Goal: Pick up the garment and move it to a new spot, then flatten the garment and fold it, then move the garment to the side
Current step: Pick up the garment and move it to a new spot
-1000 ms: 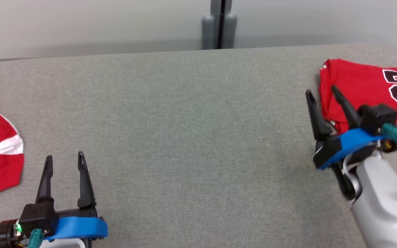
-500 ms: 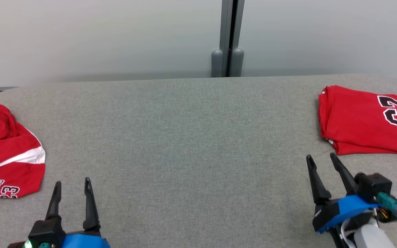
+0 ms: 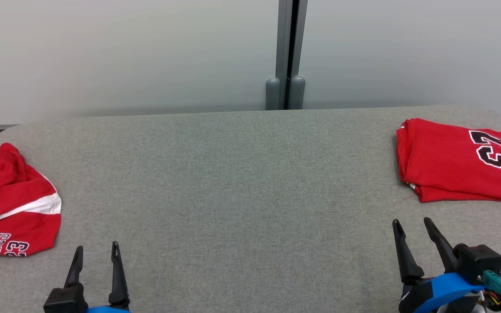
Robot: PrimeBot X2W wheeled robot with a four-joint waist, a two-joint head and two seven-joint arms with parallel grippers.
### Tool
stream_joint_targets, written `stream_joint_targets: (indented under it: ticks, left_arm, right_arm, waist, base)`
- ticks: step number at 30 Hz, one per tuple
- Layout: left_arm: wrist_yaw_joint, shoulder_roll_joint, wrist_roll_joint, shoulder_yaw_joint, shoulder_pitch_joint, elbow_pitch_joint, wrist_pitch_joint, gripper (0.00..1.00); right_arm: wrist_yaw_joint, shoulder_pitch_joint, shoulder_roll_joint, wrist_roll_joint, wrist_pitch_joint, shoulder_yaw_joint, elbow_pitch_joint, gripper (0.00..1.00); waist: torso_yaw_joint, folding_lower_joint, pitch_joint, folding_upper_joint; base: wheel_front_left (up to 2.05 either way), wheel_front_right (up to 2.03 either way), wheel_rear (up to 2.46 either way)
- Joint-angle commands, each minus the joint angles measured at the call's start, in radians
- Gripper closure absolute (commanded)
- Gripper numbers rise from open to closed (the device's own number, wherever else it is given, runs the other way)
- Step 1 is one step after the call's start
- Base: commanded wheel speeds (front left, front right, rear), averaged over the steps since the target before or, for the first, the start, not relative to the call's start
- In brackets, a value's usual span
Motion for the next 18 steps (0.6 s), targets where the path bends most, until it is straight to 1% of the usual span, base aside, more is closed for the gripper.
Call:
stream_joint_targets:
  ticks: [1,8,18]
  left_arm:
    - [0.003,0.003,-0.003,-0.007,0.001,0.006,-0.003,0.00]
    - [0.006,0.015,-0.007,-0.007,-0.016,0.023,-0.003,0.00]
    - [0.012,0.024,-0.010,-0.010,-0.020,0.018,-0.003,0.00]
  right_arm:
    - [0.000,0.015,0.003,-0.008,0.007,-0.003,-0.013,0.00]
    - [0.000,0.028,0.004,0.005,0.031,-0.005,-0.033,0.00]
    - [0.000,0.040,0.004,0.017,0.031,-0.004,-0.030,0.00]
  waist:
    - [0.001,0.0001,-0.001,0.0000]
    - [0.001,0.0001,-0.007,0.0000]
    - [0.007,0.0001,-0.010,0.0000]
  base:
    - [0.00,0.00,0.00]
    - [0.00,0.00,0.00]
    - [0.00,0.00,0.00]
